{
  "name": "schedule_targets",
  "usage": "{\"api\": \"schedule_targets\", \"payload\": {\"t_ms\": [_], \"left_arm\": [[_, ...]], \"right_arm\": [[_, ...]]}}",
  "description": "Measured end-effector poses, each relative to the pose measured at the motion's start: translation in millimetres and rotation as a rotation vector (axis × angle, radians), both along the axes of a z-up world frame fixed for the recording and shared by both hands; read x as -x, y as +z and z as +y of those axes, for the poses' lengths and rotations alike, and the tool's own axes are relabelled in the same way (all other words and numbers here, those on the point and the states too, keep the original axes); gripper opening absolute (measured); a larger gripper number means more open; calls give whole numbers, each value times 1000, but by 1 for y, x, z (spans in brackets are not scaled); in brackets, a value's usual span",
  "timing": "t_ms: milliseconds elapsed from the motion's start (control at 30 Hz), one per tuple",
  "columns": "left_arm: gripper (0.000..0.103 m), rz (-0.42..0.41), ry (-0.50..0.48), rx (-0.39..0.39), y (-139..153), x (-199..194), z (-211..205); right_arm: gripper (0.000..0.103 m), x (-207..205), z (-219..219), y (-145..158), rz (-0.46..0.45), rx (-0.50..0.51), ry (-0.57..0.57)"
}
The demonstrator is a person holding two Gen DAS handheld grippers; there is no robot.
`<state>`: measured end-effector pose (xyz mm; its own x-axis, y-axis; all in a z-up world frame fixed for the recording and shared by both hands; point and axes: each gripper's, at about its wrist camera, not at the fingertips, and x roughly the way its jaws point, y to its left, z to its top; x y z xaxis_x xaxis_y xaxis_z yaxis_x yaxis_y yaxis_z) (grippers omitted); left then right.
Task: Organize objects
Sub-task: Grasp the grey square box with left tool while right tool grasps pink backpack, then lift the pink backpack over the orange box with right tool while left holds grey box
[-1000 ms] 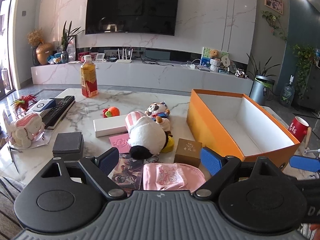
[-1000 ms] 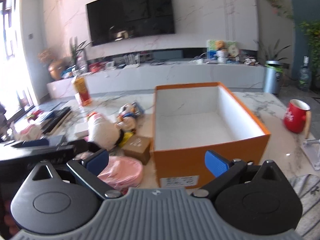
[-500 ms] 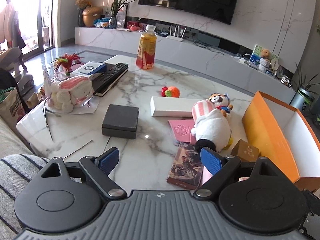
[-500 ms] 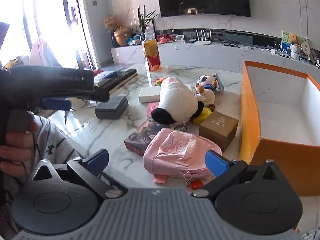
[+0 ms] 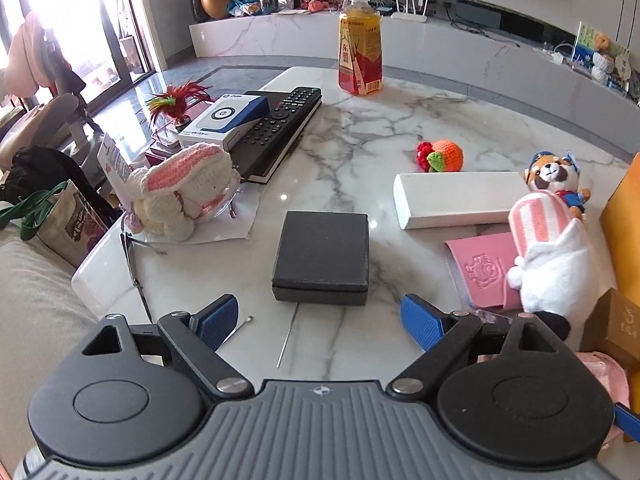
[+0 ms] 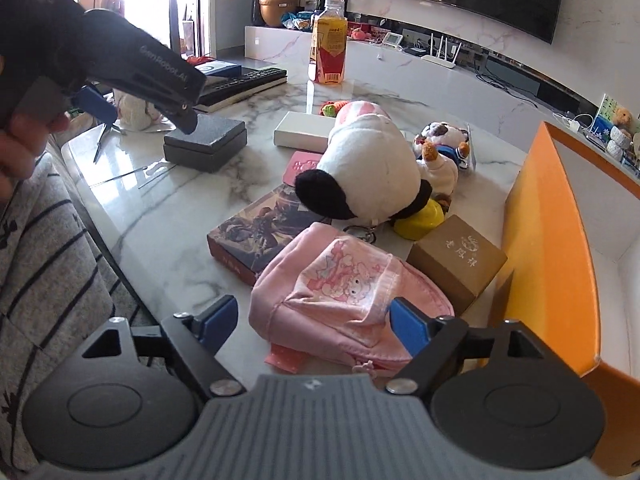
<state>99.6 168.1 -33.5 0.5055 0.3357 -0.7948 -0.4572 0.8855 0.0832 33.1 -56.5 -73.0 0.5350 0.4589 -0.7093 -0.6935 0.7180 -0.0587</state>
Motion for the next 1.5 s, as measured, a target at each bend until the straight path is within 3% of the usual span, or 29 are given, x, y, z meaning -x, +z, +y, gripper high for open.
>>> {"api": "schedule_targets", "payload": {"t_ms": [133,333,400,433,533,667,767,1033,1233,1500], "left_arm": [[103,69,11,-49,-13,-25,11],[103,93,36,18,-30,-48,28],[97,108,21,44,-35,-52,31],[88,110,3,55,-38,-54,30],[86,107,-21,14,-39,-55,22],[85,104,-43,19,-39,-54,20],[85,117,-77,24,-38,-48,11],[85,91,-129,144,-31,5,-34],[85,71,-125,129,-28,40,-53],[85,54,-175,33,-21,60,-75]], "right_arm": [[85,-1,0,-9,16,0,-13],[82,-12,3,-3,73,-25,-69],[80,-16,0,-2,99,-50,-90],[80,-17,0,-2,104,-62,-95],[80,-18,-3,-2,116,-83,-117],[79,-15,-2,-2,109,-67,-119],[79,-12,-3,-2,104,-44,-122],[79,-3,-19,-2,87,-43,-150],[78,-2,-29,0,77,-71,-171],[78,4,-32,0,49,-75,-167]]}}
